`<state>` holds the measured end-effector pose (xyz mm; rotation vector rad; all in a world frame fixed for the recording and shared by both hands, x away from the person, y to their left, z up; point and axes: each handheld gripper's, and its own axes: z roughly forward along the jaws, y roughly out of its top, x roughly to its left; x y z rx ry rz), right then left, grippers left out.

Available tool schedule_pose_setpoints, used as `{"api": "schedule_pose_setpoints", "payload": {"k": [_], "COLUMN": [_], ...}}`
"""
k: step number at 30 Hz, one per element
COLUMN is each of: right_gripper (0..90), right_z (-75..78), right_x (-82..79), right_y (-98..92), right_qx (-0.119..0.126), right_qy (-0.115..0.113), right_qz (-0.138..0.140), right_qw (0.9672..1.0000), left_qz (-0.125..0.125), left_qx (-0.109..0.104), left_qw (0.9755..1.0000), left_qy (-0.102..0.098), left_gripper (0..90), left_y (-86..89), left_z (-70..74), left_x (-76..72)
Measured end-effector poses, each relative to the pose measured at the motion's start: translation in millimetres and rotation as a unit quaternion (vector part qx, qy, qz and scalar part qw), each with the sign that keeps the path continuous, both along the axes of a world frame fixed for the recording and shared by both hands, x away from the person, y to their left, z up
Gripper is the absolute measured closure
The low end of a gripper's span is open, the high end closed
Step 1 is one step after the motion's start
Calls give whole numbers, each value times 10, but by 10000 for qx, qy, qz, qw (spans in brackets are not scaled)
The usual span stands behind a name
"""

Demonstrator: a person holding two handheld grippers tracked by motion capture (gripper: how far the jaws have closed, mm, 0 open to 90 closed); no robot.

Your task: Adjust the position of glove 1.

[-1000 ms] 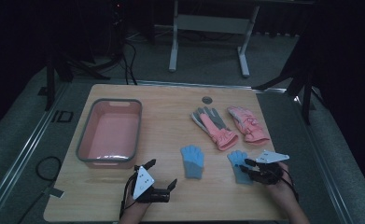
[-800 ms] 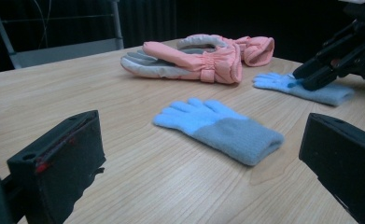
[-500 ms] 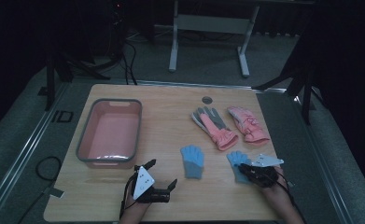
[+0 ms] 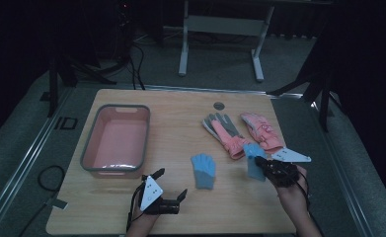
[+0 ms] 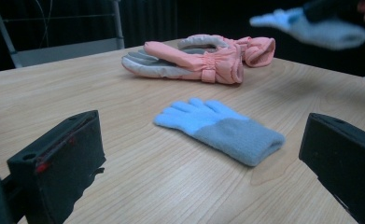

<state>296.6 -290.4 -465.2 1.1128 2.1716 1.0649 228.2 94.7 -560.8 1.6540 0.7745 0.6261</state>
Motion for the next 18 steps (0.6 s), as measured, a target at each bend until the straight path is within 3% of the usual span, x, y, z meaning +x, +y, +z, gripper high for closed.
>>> {"api": "schedule_pose_setpoints", "payload": {"k": [3,8,12,18], "right_gripper": [863,863,863,863], "right_z": [213,417,440,306], "right_x": [19,60,90,145], "right_y": [165,481,730,1083], "right_qx": [54,126,211,273], "right_qy": [-137,-311,-328,-68], "right_qz": [83,398,626,936], "right_qw": [9999,9986,9973,9952], "left_qz": [-3,-17,-24,-23], "left_qx": [-5,0,13,-18], "left_qw": [10000,10000,10000,10000], "left_qy": [5,-2,-12,-2], "left_gripper": [1,0,1,1], "left_y": [2,4,4,6], "left_z": [0,0,0,0], "left_x": [2,2,-1,2]}}
